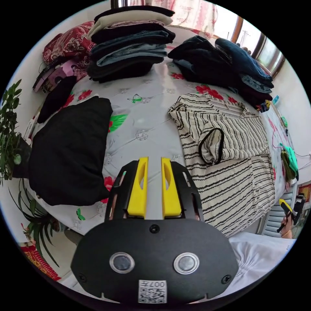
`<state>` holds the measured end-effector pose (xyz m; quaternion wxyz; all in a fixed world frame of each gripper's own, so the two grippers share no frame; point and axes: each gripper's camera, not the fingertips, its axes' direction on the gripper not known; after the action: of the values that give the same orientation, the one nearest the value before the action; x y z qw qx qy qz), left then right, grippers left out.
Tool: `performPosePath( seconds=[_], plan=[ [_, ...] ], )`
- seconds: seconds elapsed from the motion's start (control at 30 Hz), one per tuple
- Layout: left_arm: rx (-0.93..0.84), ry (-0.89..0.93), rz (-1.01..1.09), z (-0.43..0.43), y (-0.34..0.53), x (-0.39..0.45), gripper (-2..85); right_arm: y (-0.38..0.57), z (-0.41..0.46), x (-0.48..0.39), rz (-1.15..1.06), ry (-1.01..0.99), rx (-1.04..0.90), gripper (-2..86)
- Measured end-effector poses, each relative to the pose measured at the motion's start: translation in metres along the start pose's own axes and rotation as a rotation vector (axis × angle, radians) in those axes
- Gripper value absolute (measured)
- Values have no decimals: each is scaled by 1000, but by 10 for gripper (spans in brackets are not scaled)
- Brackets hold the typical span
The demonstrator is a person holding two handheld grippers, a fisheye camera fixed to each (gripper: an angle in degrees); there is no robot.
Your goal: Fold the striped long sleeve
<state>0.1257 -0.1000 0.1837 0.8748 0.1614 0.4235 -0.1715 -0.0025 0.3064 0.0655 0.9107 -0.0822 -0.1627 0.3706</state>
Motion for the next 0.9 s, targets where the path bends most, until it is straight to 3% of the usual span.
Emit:
performPosePath(
  seconds=[0.17, 0.33, 0.43, 0.6, 0.77, 0.9],
  plan=[
    [72, 36, 195, -11, -5, 73, 82, 2, 3, 6, 2, 1, -36, 49],
    [-16, 40, 257, 32, -56, 131, 90, -1, -4, -11, -10, -24, -5, 52],
    [-126, -103, 166, 57, -65, 110, 85, 5, -2, -17, -34, 4, -26, 56],
    [-51, -109, 7, 15, -17, 38, 108, 23, 1, -4, -6, 29, -66, 66],
    [-14, -35, 109, -15, 43, 41, 93, 34, 9, 7, 4, 34, -115, 67],
    [9, -37, 202, -21, 19, 85, 84, -9, 0, -36, -193, 34, -32, 67]
  ],
)
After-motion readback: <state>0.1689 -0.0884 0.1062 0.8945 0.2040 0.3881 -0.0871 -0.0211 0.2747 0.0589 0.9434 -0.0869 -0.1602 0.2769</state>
